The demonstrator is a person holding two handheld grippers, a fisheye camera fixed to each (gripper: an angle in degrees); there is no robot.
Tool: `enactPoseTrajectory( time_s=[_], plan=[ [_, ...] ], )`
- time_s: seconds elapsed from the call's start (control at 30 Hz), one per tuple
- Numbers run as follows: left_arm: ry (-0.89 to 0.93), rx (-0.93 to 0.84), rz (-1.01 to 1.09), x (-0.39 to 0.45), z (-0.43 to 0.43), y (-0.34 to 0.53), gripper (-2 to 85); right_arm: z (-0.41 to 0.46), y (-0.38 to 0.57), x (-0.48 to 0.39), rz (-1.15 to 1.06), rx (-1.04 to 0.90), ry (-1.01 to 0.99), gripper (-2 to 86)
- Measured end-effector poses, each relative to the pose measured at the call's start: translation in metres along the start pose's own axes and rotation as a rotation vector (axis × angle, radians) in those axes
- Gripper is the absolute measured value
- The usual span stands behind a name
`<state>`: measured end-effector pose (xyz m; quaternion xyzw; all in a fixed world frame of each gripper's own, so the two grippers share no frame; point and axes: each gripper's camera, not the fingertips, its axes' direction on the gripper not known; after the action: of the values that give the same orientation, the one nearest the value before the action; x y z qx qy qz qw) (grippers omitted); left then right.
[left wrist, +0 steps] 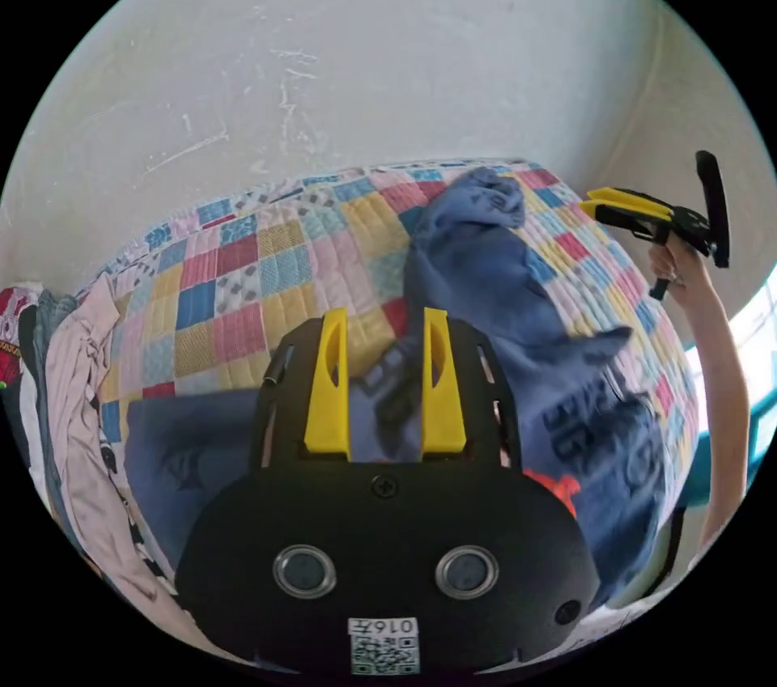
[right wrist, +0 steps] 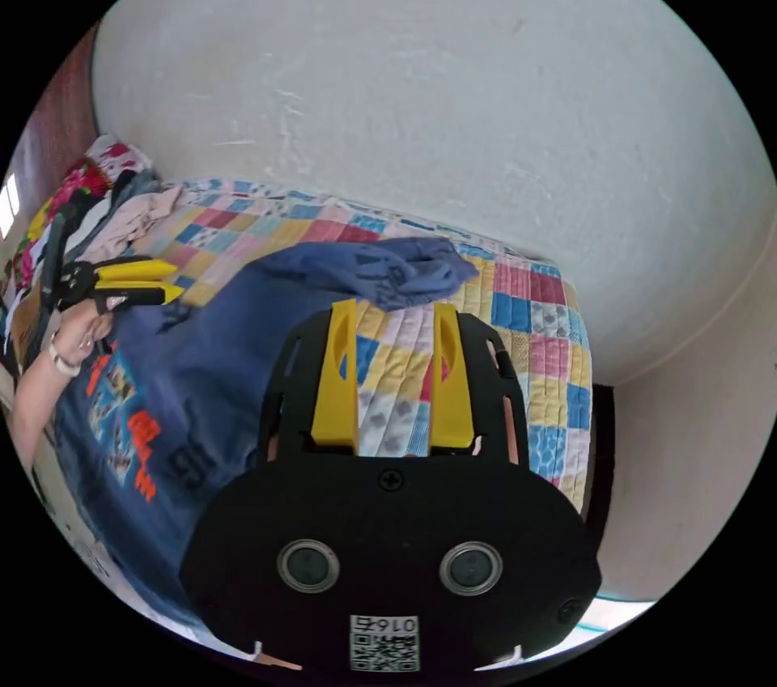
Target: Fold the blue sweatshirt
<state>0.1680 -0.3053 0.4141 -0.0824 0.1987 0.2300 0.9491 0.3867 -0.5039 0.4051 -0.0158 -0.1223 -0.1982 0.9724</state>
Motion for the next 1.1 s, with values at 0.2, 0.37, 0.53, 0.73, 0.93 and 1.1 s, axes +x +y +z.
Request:
enactPoseTrajectory(
  time_s=[0.2, 0.37, 0.53, 0.73, 0.93, 1.1],
  plan=[
    [0.084, 0.019, 0.103, 0.049, -0.081, 0.124, 13.5, -0.066, 0.103, -0.065, -0.131, -0.095, -0.144, 11.7],
    [0.014, 0.029, 0.114, 0.079, -0.111, 0.202, 13.4, -0.085, 0.174, -0.102, -0.170, -0.145, -0.085, 11.6],
    [0.110, -0.010, 0.054, 0.086, -0.099, 0.239, 13.0, -0.063, 0.204, -0.107, -0.089, -0.224, -0.070, 13.9],
    [0.183, 0.036, 0.053, 0.086, -0.112, 0.277, 13.0, -0.049, 0.219, -0.103, -0.043, -0.237, -0.028, 9.4],
    [0.211, 0.039, 0.161, 0.108, -0.130, 0.289, 13.7, -0.074, 0.225, -0.101, -0.091, -0.222, -0.049, 1.2],
    [0.235, -0.007, 0.221, 0.131, -0.108, 0.288, 13.2, -0.110, 0.243, -0.086, -0.065, -0.213, -0.192, 0.7]
  ],
)
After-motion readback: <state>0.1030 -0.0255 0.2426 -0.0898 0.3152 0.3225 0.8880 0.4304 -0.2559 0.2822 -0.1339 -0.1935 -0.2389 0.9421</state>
